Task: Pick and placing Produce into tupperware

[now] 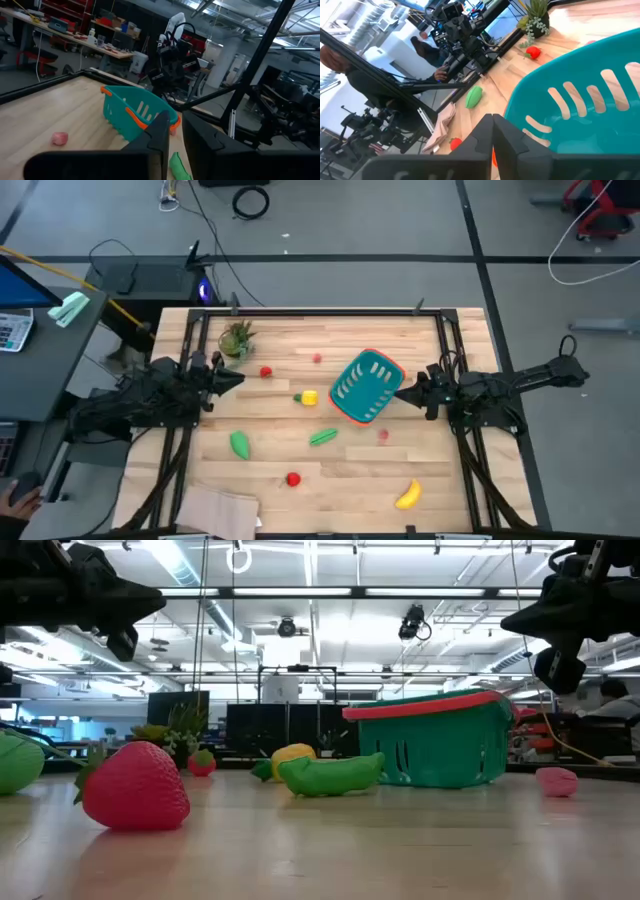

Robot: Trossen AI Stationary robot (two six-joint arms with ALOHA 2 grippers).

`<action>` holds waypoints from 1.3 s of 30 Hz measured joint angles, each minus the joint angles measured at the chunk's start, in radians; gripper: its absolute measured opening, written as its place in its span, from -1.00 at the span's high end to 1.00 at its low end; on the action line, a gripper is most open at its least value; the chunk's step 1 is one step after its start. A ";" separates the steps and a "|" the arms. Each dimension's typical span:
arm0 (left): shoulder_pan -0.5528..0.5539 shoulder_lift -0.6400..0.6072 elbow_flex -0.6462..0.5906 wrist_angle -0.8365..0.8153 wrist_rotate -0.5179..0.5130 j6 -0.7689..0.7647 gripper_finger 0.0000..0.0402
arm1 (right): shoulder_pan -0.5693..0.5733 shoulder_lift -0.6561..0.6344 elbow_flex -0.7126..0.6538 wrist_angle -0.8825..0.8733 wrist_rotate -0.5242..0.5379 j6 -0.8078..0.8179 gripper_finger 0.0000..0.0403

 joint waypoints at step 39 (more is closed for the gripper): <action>0.000 0.000 0.000 0.000 0.000 0.000 0.71 | 0.000 0.000 0.000 0.000 0.000 0.000 0.91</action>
